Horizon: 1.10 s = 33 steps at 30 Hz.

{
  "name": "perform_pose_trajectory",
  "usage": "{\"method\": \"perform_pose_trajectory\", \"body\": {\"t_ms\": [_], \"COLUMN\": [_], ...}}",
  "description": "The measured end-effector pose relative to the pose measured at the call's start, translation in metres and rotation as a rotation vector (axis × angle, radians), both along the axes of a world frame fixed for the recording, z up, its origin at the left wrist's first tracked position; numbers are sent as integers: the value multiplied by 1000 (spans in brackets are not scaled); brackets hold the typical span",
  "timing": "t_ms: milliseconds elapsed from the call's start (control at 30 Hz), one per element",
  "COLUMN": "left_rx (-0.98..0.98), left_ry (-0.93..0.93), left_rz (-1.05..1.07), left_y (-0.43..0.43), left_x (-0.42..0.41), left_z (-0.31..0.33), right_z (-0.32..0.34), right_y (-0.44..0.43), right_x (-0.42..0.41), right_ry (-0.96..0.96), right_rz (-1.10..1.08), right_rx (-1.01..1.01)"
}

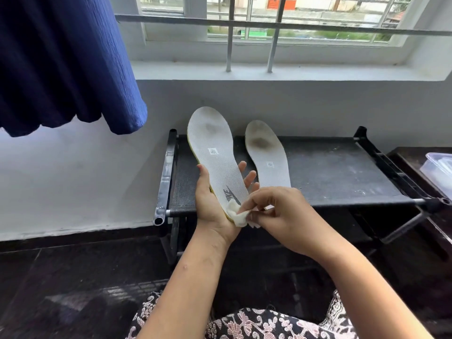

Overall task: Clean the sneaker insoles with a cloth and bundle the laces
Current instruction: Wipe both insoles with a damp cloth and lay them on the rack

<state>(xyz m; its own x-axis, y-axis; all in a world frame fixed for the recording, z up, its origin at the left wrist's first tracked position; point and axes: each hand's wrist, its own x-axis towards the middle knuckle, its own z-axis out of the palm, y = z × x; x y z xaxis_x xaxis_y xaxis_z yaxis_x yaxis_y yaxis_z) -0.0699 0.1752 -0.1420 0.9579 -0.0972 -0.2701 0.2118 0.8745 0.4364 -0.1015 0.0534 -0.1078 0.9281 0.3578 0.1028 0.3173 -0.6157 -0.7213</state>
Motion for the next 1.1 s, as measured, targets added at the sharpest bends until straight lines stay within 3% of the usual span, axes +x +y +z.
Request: {"method": "perform_pose_trajectory", "body": {"t_ms": [167, 433, 533, 700, 800, 1100], "left_rx": [138, 302, 477, 1294, 1606, 1835], "left_ry": [49, 81, 101, -18, -102, -59], "left_rz": [-13, -7, 35, 282, 353, 369], "left_y": [6, 12, 10, 17, 22, 32], "left_x": [6, 7, 7, 8, 8, 10], "left_z": [1, 0, -1, -3, -8, -16], "right_z": [6, -4, -6, -12, -16, -24], "right_y": [-15, -47, -58, -67, -70, -71], "right_x": [1, 17, 21, 26, 28, 32], "right_ry": [177, 360, 365, 304, 313, 355], "right_rz": [38, -297, -445, -607, -647, -657], "right_rx": [234, 877, 875, 802, 807, 816]}}
